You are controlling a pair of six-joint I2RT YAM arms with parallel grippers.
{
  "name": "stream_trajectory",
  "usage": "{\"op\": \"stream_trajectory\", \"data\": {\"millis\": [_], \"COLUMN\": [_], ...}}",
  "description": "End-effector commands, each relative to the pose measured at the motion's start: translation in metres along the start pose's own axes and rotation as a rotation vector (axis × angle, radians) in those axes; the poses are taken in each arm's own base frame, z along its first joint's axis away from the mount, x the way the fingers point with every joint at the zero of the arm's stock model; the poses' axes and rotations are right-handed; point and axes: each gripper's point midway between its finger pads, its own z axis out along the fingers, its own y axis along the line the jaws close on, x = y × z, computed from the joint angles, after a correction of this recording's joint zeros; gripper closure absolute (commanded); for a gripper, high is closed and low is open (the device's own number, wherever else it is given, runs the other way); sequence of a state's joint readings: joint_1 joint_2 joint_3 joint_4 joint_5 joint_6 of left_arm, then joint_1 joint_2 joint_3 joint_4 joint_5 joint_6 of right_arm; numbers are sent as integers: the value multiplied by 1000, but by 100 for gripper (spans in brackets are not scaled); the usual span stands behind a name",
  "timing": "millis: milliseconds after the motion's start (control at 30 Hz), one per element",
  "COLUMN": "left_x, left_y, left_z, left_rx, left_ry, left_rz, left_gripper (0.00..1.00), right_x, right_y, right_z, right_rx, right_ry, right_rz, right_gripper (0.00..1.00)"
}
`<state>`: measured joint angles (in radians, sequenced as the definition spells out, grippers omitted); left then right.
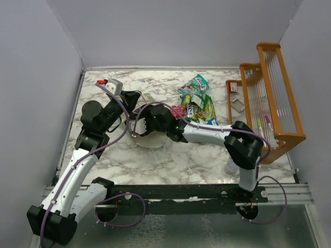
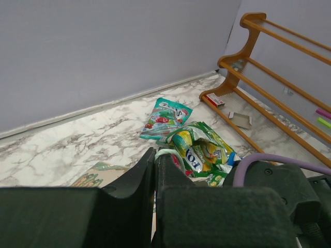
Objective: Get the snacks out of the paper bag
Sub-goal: Take out the snack from the paper bag.
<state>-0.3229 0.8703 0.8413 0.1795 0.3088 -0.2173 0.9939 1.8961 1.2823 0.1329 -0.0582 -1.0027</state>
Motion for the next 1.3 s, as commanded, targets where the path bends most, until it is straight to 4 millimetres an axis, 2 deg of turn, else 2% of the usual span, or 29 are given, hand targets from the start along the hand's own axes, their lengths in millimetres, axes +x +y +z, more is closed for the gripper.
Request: {"op": "stream_trajectory", "data": {"millis": [0, 400, 600, 733, 1100, 1267], "left_x": [-18, -18, -18, -18, -18, -18], "left_y": [-13, -15, -16, -17, -20, -22], "left_z": [-2, -2, -2, -2, -2, -2], "left_rx": [55, 69, 76, 82, 95, 102], "left_ry": [-56, -59, -59, -60, -64, -66], "left_rz": [23, 19, 17, 13, 7, 4], "left_gripper": [100, 100, 100, 100, 100, 100], "right_x": [14, 35, 29, 33, 55, 65], "right_y": [-8, -4, -6, -8, -4, -2], "right_z": [9, 39, 47, 53, 64, 70], "right_rx": [28, 63, 76, 106, 114, 118], "right_ry": [97, 175, 134, 144, 201, 229], "right_rz": [15, 36, 40, 36, 39, 26], "right_gripper": [50, 48, 36, 29, 30, 25]}}
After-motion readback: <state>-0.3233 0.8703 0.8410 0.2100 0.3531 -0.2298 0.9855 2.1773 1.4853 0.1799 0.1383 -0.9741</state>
